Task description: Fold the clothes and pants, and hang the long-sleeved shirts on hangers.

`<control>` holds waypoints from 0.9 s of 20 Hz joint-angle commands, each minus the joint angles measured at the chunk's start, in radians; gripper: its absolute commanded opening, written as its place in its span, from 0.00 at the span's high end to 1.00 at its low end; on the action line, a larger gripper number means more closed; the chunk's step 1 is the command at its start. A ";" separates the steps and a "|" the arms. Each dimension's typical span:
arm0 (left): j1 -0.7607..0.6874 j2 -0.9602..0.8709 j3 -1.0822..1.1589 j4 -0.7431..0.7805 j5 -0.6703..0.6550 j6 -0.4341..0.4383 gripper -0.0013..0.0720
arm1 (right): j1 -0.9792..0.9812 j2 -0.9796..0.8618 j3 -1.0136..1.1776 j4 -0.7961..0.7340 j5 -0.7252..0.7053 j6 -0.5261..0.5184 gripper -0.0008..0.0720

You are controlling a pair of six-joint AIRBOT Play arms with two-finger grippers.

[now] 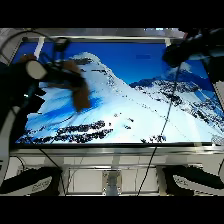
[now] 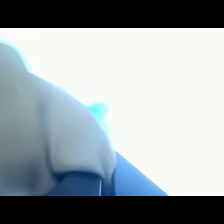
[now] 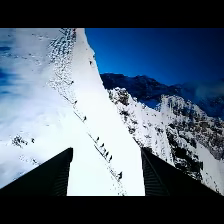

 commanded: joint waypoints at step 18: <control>0.222 -0.060 -0.007 0.254 -0.044 -0.414 0.18 | -0.400 0.054 -0.774 0.537 -0.167 -0.093 0.32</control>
